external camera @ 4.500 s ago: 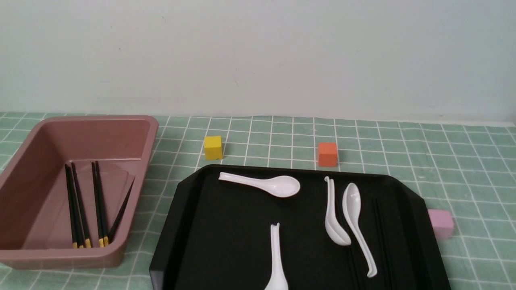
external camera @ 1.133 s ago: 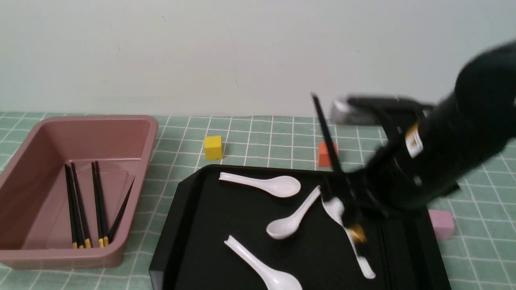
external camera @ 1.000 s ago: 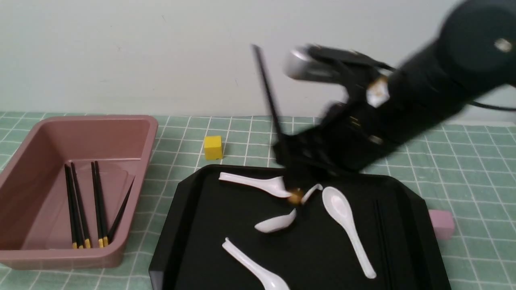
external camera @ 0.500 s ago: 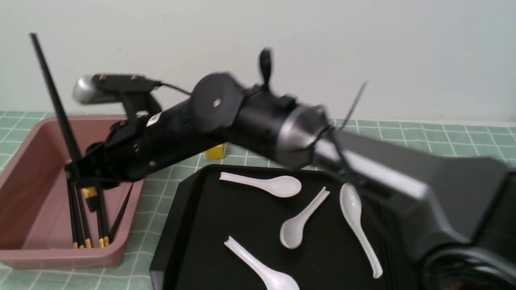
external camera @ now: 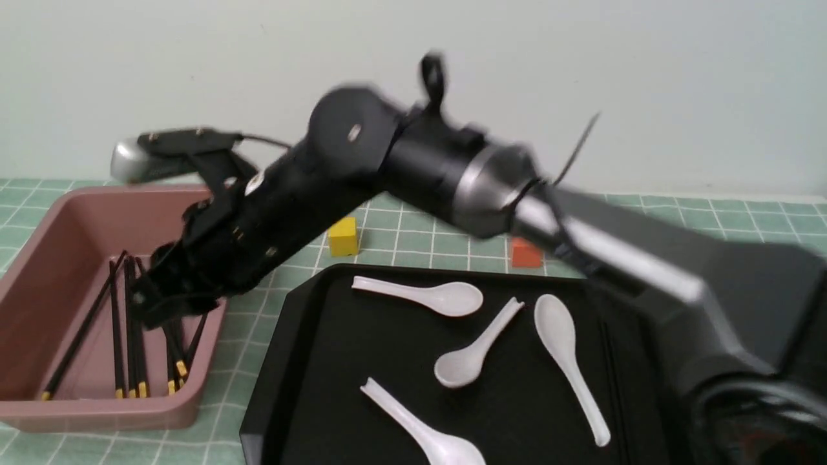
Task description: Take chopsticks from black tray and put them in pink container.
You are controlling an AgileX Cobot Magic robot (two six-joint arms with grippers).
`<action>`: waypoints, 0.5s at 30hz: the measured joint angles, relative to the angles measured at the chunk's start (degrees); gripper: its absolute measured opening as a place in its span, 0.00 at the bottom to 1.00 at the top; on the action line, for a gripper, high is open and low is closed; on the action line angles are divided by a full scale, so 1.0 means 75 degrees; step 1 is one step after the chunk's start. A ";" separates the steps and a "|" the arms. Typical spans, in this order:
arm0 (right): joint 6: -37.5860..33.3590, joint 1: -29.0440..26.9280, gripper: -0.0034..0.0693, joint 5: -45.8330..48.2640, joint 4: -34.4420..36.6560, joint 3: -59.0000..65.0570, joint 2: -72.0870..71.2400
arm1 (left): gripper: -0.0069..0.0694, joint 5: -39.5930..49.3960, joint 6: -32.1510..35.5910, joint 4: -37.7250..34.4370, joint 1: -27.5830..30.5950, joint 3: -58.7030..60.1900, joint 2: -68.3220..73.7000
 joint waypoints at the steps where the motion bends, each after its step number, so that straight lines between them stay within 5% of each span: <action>1: 0.0117 -0.0141 0.23 0.0643 -0.0180 -0.0015 -0.0381 | 0.19 0.0000 0.0000 0.0000 0.0000 0.0000 0.0000; 5: 0.0738 -0.0646 0.04 0.1608 -0.1042 -0.0027 -0.1834 | 0.20 0.0000 0.0000 0.0000 0.0000 0.0000 0.0000; 15: 0.2472 -0.1006 0.03 0.1789 -0.4921 0.1590 -0.6179 | 0.21 0.0000 0.0000 0.0000 0.0000 0.0000 0.0000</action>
